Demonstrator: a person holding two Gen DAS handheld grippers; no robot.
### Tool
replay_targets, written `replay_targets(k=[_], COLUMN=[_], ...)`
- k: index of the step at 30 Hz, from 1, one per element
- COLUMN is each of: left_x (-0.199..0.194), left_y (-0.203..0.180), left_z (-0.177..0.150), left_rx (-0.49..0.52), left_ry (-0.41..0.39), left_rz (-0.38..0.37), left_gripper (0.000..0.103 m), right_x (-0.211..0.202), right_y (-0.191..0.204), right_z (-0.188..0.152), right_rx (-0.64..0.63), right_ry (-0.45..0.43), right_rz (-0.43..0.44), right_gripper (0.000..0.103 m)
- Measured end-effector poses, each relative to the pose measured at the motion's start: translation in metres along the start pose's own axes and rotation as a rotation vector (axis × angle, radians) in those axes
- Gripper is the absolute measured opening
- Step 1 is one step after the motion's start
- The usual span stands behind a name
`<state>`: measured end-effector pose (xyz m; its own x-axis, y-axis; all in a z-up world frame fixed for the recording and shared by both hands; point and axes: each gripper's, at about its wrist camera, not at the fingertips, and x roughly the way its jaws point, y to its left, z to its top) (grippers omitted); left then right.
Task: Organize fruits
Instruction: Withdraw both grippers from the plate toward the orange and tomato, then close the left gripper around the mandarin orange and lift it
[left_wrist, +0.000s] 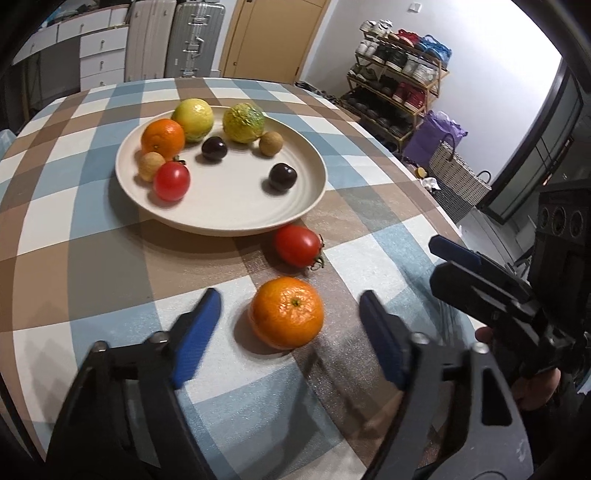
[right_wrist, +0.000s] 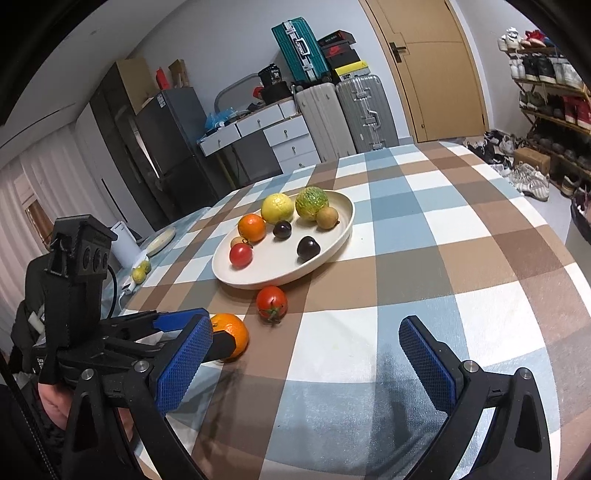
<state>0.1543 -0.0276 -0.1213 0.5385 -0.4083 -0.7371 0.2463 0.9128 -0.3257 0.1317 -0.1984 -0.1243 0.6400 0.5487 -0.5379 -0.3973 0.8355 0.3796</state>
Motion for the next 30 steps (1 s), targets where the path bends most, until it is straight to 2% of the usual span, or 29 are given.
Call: replay_targets(k=[1, 5, 7, 12, 20, 26, 30], left_x=[0.000, 0.003, 0.003, -0.006, -0.036, -0.055, -0.065], left_y=[0.000, 0.002, 0.005, 0.008, 0.028, 0.051, 0.063], left_z=[-0.001, -0.004, -0.005, -0.007, -0.009, -0.011, -0.014], left_rx=[0.001, -0.003, -0.015, -0.023, -0.059, -0.099, -0.113], left_ry=[0.003, 0.025, 0.031, 0.004, -0.080, -0.117, -0.131], left_rz=[-0.004, -0.009, -0.039, -0.051, -0.063, -0.059, -0.057], left_gripper=[0.056, 0.039, 0.039, 0.039, 0.039, 0.039, 0.039], right_x=[0.000, 0.001, 0.002, 0.002, 0.015, 0.036, 0.052], right_y=[0.000, 0.000, 0.001, 0.002, 0.009, 0.013, 0.017], right_z=[0.000, 0.000, 0.000, -0.001, 0.002, 0.009, 0.014], right_rx=[0.001, -0.001, -0.003, -0.004, -0.012, -0.012, -0.022], right_ry=[0.001, 0.006, 0.007, 0.013, 0.079, 0.138, 0.162], right_rz=[0.001, -0.001, -0.003, -0.015, -0.025, 0.036, 0.047], right_gripper=[0.103, 0.103, 0.103, 0.103, 0.103, 0.103, 0.103])
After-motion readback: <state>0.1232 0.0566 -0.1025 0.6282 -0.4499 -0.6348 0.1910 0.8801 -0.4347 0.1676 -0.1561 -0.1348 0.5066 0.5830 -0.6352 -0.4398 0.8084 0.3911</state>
